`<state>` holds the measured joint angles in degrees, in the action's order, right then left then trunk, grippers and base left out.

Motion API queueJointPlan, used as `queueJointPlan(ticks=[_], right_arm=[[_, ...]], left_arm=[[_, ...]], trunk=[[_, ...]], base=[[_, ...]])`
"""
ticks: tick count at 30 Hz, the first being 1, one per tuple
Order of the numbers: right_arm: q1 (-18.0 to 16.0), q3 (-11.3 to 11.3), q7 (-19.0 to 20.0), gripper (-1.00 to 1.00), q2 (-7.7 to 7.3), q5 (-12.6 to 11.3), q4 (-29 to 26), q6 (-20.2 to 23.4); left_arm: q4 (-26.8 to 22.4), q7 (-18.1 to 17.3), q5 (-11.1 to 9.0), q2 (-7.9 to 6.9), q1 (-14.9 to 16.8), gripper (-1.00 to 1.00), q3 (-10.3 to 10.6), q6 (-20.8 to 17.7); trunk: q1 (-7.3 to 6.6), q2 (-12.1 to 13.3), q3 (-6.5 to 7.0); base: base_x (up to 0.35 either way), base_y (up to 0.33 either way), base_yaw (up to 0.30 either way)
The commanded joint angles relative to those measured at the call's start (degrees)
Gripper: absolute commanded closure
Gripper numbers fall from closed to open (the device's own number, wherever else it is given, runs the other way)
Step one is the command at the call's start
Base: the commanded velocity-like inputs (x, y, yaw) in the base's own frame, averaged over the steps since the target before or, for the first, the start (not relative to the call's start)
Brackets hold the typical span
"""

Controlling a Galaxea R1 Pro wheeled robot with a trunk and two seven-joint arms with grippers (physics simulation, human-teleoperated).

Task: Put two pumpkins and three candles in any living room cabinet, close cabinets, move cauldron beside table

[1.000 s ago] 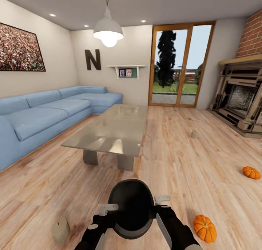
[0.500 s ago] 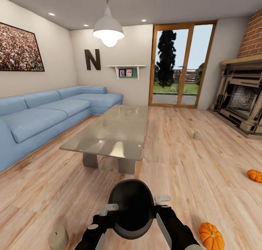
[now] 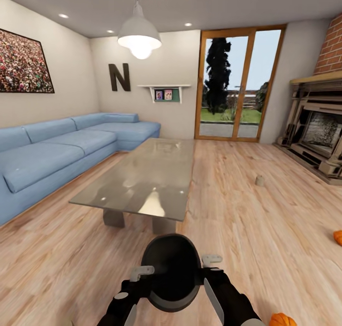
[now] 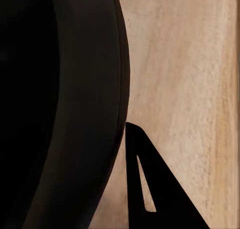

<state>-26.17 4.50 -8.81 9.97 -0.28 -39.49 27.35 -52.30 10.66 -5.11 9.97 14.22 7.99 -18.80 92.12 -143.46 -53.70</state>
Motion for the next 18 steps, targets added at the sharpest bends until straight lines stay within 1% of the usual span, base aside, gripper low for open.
queueJointPlan(ticks=[1, 6, 14, 18], right_arm=[[-0.02, -0.01, 0.29, 1.00, 0.03, -0.77, -0.15, -0.28], [-0.02, -0.01, 0.28, 1.00, 0.03, -0.77, -0.15, -0.28], [-0.02, -0.01, 0.28, 1.00, 0.03, -0.77, -0.15, -0.28], [-0.02, -0.01, 0.28, 1.00, 0.03, -1.35, -0.15, -0.28]], left_arm=[[0.00, -3.10, -2.98, 0.03, 0.02, 1.00, 0.01, 0.08], [-0.04, -3.10, -2.98, 0.03, 0.02, 1.00, 0.01, 0.08], [-0.16, -3.10, -2.98, 0.03, 0.02, 1.00, 0.01, 0.08], [-0.17, -3.10, -2.98, 0.03, 0.02, 1.00, 0.01, 0.08]], trunk=[[-0.01, -0.01, 0.02], [-0.01, -0.01, 0.20], [-0.01, -0.01, 0.24], [0.10, -0.06, -0.64]], base=[[0.220, -0.122, -0.023], [0.172, -0.043, -0.098], [0.020, -0.006, -0.013], [0.001, 0.000, 0.000]])
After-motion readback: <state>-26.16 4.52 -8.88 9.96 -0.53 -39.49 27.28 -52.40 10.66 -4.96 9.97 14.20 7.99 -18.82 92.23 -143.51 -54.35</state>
